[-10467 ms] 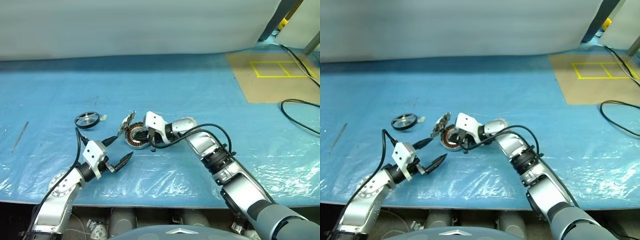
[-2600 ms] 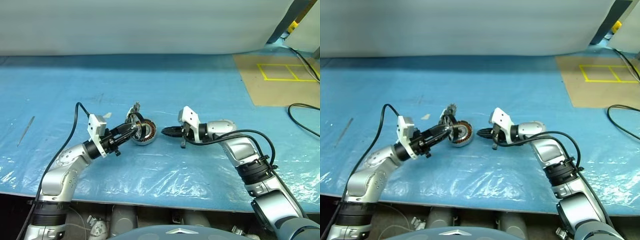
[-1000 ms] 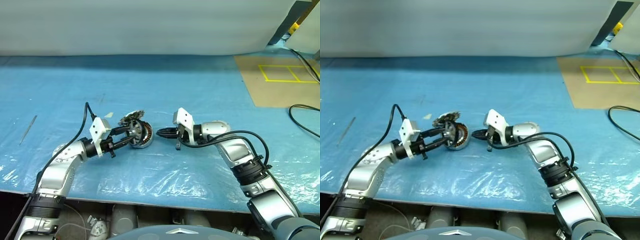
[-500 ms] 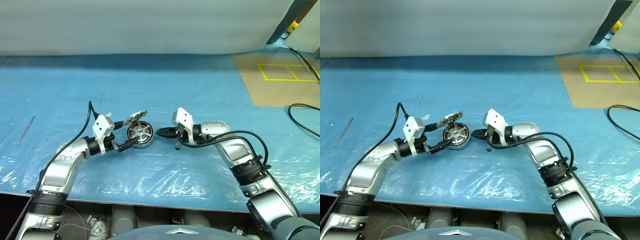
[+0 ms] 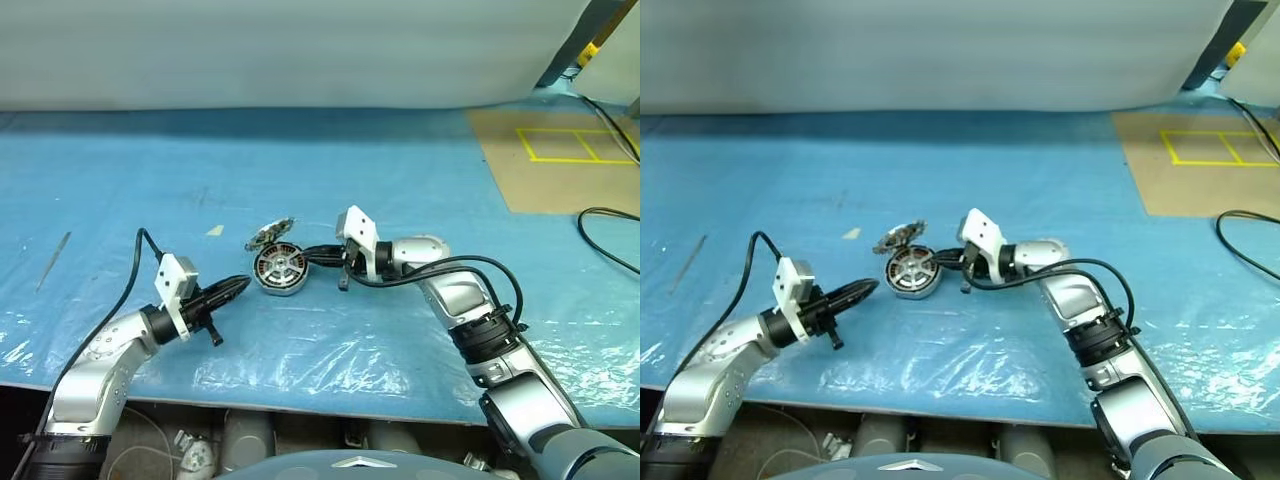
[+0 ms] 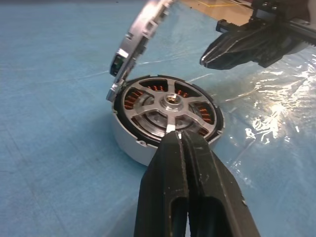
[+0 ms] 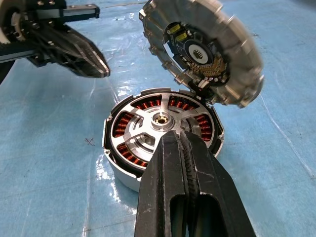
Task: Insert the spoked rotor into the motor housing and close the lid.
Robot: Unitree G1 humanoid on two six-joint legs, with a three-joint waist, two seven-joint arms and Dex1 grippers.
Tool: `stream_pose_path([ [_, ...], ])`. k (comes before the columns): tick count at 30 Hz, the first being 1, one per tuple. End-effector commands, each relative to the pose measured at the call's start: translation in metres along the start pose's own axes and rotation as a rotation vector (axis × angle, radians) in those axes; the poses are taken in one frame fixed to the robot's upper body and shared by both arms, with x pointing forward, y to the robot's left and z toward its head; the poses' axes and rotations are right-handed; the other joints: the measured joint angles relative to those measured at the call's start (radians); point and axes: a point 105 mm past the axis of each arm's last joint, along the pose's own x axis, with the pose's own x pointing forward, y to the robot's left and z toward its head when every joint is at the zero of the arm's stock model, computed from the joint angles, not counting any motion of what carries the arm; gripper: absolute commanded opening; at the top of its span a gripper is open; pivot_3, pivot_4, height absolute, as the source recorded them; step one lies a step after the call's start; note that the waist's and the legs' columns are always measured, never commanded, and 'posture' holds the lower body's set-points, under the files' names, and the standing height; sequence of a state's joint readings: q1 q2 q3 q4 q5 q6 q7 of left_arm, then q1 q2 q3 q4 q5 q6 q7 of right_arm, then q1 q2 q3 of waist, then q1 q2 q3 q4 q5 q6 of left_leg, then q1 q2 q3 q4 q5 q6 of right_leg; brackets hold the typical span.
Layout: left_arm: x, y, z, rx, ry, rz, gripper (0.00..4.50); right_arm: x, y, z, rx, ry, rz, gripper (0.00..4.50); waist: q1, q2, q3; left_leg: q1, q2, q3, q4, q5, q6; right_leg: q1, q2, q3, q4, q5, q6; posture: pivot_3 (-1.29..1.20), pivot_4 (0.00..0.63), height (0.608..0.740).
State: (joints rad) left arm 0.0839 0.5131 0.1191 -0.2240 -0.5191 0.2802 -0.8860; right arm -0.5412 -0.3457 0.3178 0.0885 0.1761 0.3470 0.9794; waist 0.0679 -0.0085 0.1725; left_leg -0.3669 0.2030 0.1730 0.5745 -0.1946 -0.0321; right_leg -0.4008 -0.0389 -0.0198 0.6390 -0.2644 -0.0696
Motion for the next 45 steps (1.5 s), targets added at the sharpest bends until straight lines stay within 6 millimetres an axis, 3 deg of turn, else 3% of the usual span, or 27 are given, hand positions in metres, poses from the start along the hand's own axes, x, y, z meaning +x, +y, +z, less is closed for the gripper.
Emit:
stream_pose_path([
  [1,0.013,-0.011,0.01,0.025,-0.036,-0.036,0.04,0.0,-0.004,0.015,-0.046,-0.045,-0.005,0.0,0.001,0.0,0.0,0.0,0.0,0.0,0.0,0.0,0.0,0.0,0.0,0.0,0.0,0.0,0.0,0.0,0.15,0.74],
  [7,0.048,-0.014,0.008,0.022,-0.057,-0.067,0.04,-0.007,-0.005,0.011,-0.041,-0.028,-0.022,0.0,0.0,0.0,0.0,0.0,-0.001,0.0,0.001,0.0,0.0,0.001,0.0,0.0,0.0,0.0,0.001,0.0,0.15,0.74],
  [19,0.069,0.005,-0.009,0.089,0.043,0.043,0.04,-0.012,-0.003,0.006,-0.033,-0.013,-0.04,0.0,-0.005,0.0,0.0,0.0,0.0,0.0,0.001,0.0,0.0,0.001,0.0,0.0,0.001,0.003,0.005,0.0,0.15,0.74],
  [22,0.066,-0.005,-0.021,0.071,0.126,0.004,0.04,-0.012,-0.002,0.006,-0.031,-0.011,-0.039,0.0,-0.004,0.001,0.0,0.001,0.0,-0.001,0.001,0.0,0.0,0.001,0.0,0.0,0.001,0.003,0.004,0.0,0.15,0.74],
  [26,0.062,-0.007,-0.023,0.063,0.165,-0.007,0.04,-0.011,-0.003,0.006,-0.032,-0.01,-0.037,0.0,-0.004,0.001,0.0,0.002,-0.001,-0.001,0.001,0.0,0.0,0.002,0.0,0.0,0.001,0.002,0.003,0.0,0.15,0.74],
  [31,0.056,-0.007,0.001,0.036,0.023,-0.014,0.04,-0.009,-0.003,0.008,-0.036,-0.018,-0.033,0.0,-0.003,0.001,0.0,0.002,-0.001,-0.001,0.001,0.0,0.0,0.002,0.0,0.0,0.001,0.001,0.002,0.0,0.15,0.74],
  [38,0.027,-0.006,0.037,0.022,-0.167,-0.042,0.04,-0.007,-0.004,0.011,-0.036,-0.044,-0.03,0.0,-0.003,0.001,0.0,0.0,0.0,0.0,0.001,0.0,0.0,0.0,0.0,0.0,0.0,0.001,0.001,0.0,0.15,0.74],
  [45,-0.005,0.03,0.002,0.048,0.02,0.09,0.04,-0.01,-0.003,0.01,-0.044,-0.034,-0.032,0.0,-0.005,0.001,0.0,0.0,0.0,0.0,-0.001,0.0,0.0,0.0,0.001,0.0,0.0,0.001,0.002,0.0,0.15,0.74],
])
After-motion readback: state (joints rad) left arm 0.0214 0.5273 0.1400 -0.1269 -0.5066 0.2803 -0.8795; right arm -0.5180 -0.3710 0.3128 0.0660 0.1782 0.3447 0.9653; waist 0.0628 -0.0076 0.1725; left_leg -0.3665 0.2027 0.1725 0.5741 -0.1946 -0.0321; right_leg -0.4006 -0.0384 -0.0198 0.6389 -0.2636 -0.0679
